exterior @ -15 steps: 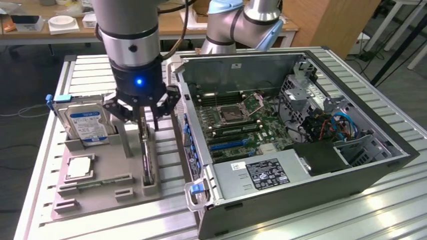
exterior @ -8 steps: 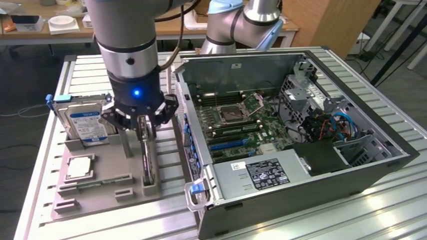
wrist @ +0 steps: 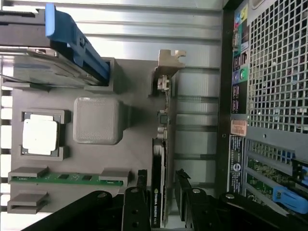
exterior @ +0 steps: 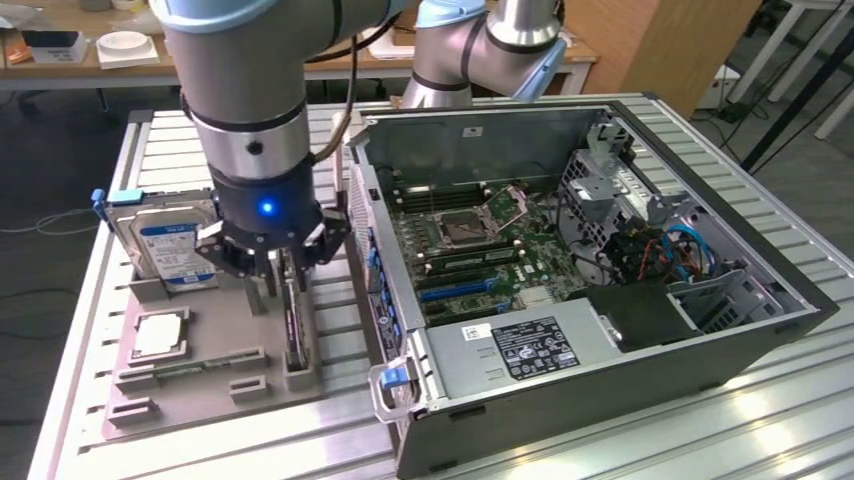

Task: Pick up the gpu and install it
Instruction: 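Pick up the gpu and move the gpu toward the slot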

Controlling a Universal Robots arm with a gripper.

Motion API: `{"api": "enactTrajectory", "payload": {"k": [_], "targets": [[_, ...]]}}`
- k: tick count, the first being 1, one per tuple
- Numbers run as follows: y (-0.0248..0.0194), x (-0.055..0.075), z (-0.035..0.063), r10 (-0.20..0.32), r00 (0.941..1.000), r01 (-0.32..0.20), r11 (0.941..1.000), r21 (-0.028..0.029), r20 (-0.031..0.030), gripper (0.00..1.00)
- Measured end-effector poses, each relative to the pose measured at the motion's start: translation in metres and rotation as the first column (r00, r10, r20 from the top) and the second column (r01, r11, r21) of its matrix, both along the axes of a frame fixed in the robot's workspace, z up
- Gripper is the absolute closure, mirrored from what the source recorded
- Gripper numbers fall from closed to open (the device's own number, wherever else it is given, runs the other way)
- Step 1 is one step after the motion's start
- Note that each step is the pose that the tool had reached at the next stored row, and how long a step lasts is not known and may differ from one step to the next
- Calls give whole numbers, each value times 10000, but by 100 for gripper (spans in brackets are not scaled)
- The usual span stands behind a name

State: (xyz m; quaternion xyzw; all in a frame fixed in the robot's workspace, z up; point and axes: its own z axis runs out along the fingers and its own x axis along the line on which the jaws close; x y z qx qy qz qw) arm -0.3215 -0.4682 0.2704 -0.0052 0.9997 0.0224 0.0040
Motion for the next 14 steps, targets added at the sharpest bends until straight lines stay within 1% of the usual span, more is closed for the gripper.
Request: {"api": "enactTrajectory", "payload": {"k": [5, 14], "targets": [[-39, -2, -91, -9, 10000, 9, 10000, 1, 2, 63], [-43, 6, -255, -9, 10000, 9, 10000, 14, 1, 63]]}}
